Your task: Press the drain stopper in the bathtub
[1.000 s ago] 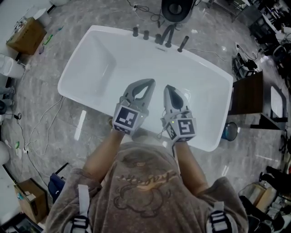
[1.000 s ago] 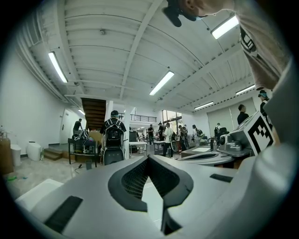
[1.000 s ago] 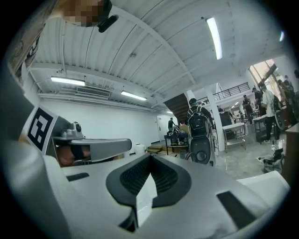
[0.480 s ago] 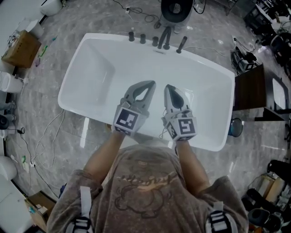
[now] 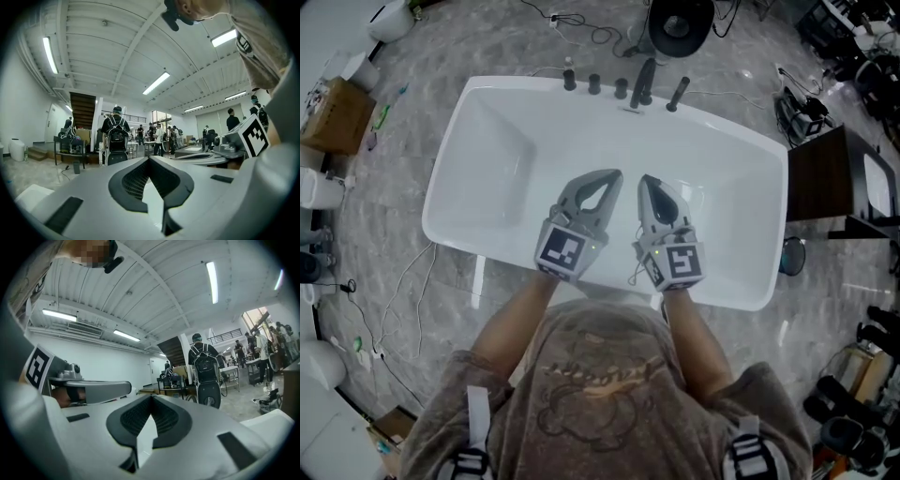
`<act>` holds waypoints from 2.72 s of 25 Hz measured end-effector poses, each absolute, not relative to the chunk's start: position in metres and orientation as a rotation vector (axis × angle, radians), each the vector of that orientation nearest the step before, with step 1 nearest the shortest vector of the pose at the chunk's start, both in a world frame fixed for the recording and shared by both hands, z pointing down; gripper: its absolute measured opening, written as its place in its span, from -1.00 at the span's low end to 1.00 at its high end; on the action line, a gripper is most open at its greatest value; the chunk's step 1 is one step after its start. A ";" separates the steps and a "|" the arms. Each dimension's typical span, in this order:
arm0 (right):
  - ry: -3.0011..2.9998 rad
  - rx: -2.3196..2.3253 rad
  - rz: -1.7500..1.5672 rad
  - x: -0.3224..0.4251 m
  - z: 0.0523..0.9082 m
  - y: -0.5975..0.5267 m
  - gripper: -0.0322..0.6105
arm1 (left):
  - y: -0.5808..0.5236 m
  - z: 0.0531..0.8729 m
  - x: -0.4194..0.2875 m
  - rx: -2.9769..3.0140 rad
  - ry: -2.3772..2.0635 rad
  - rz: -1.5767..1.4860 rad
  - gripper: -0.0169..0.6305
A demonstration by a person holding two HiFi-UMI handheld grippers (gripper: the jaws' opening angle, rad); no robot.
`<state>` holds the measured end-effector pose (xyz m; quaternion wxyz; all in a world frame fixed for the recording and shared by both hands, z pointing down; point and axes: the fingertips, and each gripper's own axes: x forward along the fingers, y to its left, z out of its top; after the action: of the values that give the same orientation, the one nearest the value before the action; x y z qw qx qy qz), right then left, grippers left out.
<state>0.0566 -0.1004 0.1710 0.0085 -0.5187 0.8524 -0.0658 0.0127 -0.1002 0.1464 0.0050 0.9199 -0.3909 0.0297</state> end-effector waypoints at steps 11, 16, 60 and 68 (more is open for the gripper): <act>2.627 -1.631 -0.152 0.048 0.191 -0.140 -0.91 | -0.138 0.170 0.009 2.926 -1.135 0.067 -0.94; 2.650 -1.631 -0.164 0.046 0.211 -0.164 -0.91 | -0.159 0.193 0.011 2.930 -1.101 0.083 -0.94; 2.624 -1.701 -0.190 0.004 0.484 -0.246 -0.91 | -0.258 0.465 -0.031 2.913 -1.056 0.040 -0.94; 2.605 -1.714 -0.215 0.002 0.537 -0.255 -0.91 | -0.264 0.520 -0.035 2.924 -1.029 0.051 -0.94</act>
<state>0.0023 -0.2551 0.5371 0.0078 -0.5483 0.8334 -0.0688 -0.0351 -0.2644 0.5198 0.0209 0.9430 -0.3318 0.0164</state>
